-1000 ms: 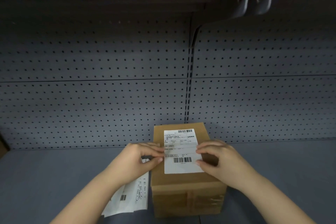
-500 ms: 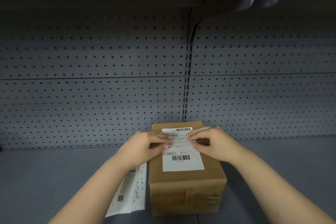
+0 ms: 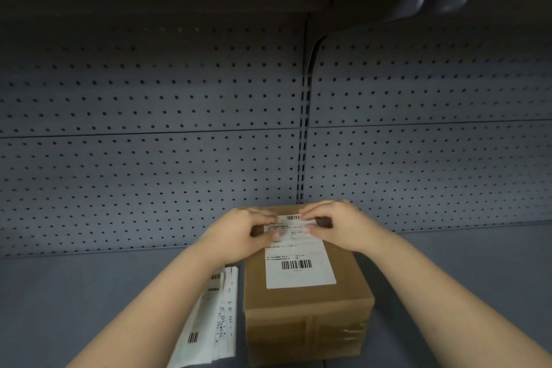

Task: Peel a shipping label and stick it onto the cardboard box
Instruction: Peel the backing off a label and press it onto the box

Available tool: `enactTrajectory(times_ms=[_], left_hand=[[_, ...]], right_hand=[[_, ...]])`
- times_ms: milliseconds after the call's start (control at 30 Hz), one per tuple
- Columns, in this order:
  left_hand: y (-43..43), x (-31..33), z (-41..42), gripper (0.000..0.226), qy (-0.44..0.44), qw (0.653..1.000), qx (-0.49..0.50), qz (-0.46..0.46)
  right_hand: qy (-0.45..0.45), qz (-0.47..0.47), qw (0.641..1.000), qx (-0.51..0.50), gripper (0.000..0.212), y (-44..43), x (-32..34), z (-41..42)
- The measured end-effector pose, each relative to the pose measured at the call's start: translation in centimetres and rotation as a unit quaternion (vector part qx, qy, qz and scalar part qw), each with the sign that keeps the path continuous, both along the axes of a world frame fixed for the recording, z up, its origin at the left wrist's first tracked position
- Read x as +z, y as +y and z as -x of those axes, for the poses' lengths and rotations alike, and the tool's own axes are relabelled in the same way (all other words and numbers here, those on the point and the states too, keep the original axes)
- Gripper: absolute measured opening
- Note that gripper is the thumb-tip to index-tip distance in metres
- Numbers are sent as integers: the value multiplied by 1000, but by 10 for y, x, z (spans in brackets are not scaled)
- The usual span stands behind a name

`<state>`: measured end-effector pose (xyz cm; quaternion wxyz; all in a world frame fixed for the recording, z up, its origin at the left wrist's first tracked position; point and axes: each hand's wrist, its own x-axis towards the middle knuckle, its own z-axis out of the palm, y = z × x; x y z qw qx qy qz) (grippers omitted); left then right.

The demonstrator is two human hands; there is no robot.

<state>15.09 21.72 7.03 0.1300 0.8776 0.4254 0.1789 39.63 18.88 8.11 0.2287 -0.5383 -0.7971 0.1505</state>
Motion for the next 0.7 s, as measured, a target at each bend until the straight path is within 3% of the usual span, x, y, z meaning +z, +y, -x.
enactTrajectory(times_ms=[267, 367, 567, 700], left_hand=[[-12, 2, 16, 31, -66, 998, 20, -12], [-40, 12, 12, 29, -100, 993, -46, -33], [-82, 2, -9, 37, -23, 992, -110, -53], [-82, -7, 16, 35, -30, 994, -80, -61]], right_hand=[[4, -41, 999, -27, 28, -16, 4, -16], [31, -54, 998, 4, 26, -45, 14, -9], [-47, -42, 995, 73, 23, -77, 5, 24], [-2, -18, 998, 55, 23, -82, -2, 4]])
